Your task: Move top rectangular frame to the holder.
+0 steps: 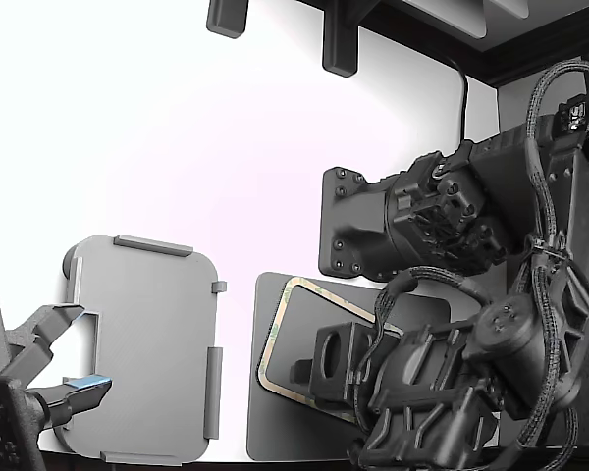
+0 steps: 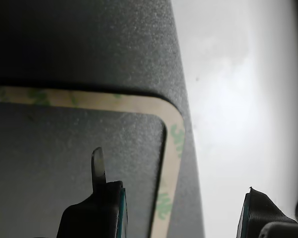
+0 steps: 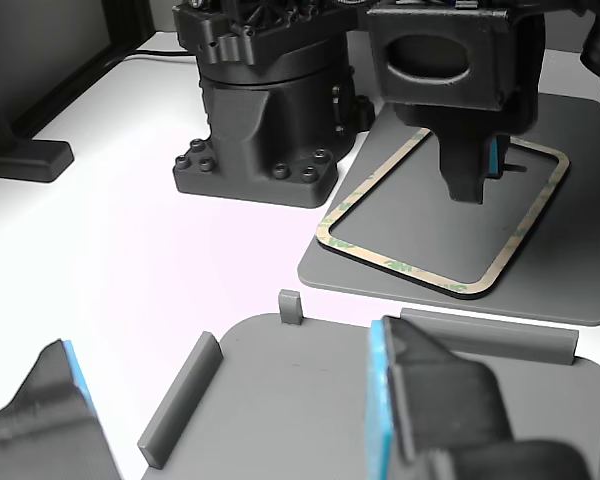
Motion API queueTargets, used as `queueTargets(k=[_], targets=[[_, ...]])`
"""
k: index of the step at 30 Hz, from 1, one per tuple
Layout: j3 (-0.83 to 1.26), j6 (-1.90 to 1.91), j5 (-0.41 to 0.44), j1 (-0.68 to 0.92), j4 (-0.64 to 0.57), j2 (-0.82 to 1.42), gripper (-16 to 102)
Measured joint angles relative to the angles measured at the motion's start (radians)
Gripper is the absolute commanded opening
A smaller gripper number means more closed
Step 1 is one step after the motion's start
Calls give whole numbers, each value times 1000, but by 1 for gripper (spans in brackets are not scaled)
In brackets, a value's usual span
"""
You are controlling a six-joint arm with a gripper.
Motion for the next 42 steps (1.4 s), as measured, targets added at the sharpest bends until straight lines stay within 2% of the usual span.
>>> queueTargets(k=[4, 8, 18, 24, 34, 42], targets=[[44, -3, 5, 0, -49, -14, 93], [94, 14, 12, -8, -95, -17, 82], [213, 43, 8, -43, -181, 21, 78], [249, 52, 15, -60, -204, 21, 67], [299, 49, 17, -72, -244, 23, 69], [336, 49, 17, -84, -278, 35, 65]])
